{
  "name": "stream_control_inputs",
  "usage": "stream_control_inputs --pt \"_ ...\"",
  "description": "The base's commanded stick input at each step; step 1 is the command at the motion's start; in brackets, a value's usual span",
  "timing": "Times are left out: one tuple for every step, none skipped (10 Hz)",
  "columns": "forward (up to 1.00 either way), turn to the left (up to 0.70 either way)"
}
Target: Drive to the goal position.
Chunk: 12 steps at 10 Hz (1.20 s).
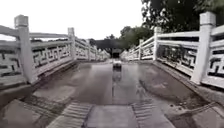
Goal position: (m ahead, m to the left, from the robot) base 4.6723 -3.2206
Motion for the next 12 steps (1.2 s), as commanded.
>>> stream_control_inputs --pt "0.66 -0.11" --pt "0.66 -0.01" --pt "0.66 0.01" --pt "0.66 0.01" --pt "0.66 0.01" --pt "0.66 0.01" --pt "0.66 0.01" --pt "0.66 0.01" --pt "0.66 0.01" --pt "0.66 0.01" --pt "0.66 0.01" --pt "0.66 0.01"
